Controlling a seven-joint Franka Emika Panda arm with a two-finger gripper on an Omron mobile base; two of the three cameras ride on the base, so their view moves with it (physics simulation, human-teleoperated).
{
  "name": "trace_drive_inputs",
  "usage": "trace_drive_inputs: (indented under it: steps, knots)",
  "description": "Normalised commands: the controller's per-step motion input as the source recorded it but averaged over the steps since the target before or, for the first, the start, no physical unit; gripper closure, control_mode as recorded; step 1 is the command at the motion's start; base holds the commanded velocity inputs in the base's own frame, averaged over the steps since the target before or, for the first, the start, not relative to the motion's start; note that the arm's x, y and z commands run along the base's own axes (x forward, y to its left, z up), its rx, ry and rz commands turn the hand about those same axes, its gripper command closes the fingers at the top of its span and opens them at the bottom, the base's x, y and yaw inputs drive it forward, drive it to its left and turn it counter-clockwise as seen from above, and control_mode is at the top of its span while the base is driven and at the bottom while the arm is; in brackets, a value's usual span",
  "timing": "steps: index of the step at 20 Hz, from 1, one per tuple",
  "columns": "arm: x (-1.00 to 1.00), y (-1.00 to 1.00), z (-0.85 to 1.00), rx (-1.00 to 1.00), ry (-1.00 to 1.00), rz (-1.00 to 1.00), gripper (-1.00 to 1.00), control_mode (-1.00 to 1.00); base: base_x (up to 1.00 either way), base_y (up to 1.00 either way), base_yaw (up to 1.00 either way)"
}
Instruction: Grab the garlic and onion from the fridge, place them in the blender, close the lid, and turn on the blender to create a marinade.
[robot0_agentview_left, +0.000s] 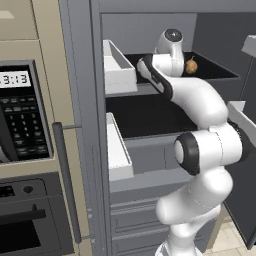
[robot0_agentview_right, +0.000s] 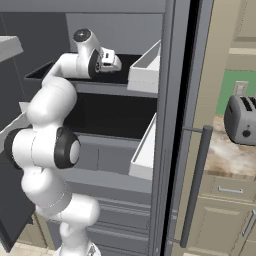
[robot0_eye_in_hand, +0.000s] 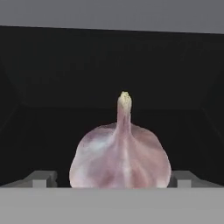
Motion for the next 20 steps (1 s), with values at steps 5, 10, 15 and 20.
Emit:
trace_drive_inputs:
  steps: [5,10,15,20]
  knots:
    - [0.45,-0.03,-0.02,0.00,0.00,0.00,-1.00,-1.00,0.00,0.00,0.00]
    - [0.09,-0.03,-0.15,0.00,0.00,0.00,-1.00,-1.00,0.00,0.00,0.00]
    - [-0.14,-0.02,-0.41,0.00,0.00,0.00,-1.00,-1.00,0.00,0.00,0.00]
    - [0.01,0.00,-0.32,0.00,-0.06,0.01,1.00,-1.00,0.00,0.00,0.00]
